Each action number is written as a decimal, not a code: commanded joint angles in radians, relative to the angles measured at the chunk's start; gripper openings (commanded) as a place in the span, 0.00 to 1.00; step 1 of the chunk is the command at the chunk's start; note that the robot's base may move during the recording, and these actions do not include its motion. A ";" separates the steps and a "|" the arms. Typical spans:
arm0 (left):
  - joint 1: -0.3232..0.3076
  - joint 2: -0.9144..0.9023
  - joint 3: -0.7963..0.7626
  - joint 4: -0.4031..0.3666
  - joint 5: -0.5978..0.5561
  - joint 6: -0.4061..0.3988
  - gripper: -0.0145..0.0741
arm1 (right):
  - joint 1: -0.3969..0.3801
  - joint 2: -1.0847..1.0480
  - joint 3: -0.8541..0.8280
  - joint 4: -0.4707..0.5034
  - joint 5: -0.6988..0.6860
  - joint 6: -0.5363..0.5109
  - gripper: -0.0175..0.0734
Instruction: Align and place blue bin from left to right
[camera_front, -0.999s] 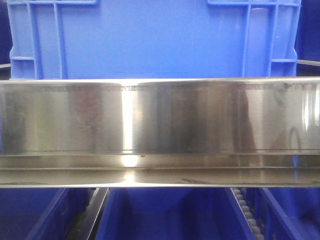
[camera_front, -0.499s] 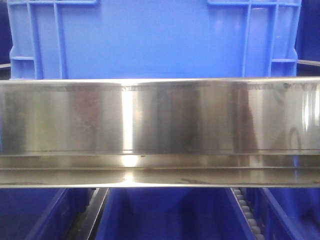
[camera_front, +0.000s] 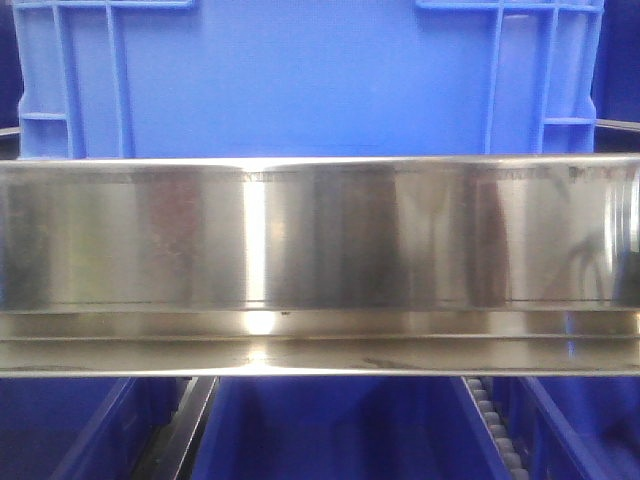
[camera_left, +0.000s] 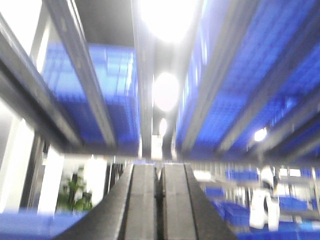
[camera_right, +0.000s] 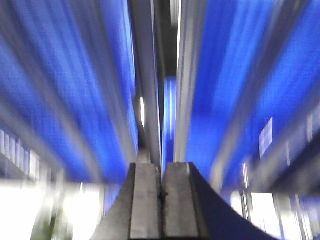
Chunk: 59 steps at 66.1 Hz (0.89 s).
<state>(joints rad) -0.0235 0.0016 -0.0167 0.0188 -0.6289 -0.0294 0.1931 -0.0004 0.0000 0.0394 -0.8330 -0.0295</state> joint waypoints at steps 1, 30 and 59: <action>0.001 -0.002 -0.081 0.039 0.061 -0.008 0.04 | 0.000 0.000 -0.028 -0.007 -0.080 -0.002 0.01; 0.001 0.309 -0.646 0.140 0.635 -0.008 0.04 | 0.000 0.170 -0.511 -0.011 0.714 -0.002 0.01; 0.001 0.656 -0.974 0.054 1.024 -0.008 0.04 | 0.000 0.489 -0.811 -0.008 1.173 -0.002 0.01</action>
<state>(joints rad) -0.0235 0.6317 -0.9744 0.0820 0.3891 -0.0294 0.1931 0.4562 -0.7856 0.0334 0.3301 -0.0295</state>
